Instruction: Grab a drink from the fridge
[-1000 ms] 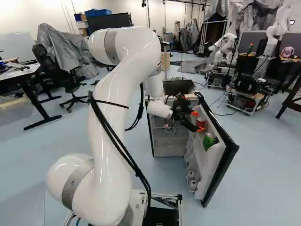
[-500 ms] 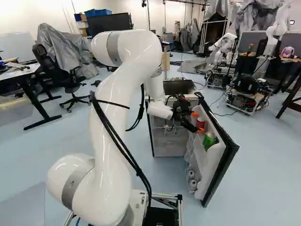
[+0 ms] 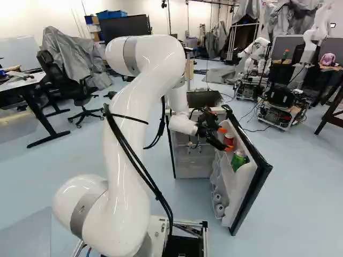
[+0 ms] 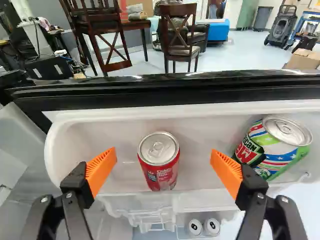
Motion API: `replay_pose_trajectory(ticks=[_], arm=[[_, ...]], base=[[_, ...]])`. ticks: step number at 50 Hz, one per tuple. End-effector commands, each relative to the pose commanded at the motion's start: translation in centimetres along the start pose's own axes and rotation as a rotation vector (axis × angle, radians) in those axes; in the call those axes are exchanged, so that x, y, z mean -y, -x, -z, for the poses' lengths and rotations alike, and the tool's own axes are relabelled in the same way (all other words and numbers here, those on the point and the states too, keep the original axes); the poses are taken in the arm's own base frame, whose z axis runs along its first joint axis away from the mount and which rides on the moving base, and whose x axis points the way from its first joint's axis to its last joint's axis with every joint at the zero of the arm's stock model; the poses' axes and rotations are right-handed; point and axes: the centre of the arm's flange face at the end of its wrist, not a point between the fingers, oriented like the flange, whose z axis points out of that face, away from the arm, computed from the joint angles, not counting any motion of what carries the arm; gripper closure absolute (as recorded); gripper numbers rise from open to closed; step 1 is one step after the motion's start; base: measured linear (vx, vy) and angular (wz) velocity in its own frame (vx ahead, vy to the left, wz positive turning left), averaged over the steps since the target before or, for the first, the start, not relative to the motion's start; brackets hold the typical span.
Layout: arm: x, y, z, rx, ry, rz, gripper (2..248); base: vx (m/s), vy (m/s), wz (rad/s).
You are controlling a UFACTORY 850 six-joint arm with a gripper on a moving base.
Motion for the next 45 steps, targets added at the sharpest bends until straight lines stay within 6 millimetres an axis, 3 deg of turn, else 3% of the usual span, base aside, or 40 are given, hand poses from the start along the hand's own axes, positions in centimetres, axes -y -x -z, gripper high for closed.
replay_pose_trajectory(ticks=[45], arm=[[-0.54,-0.8,0.37,-0.001,0.001,-0.006,3]], base=[[0.0,0.0,0.0]])
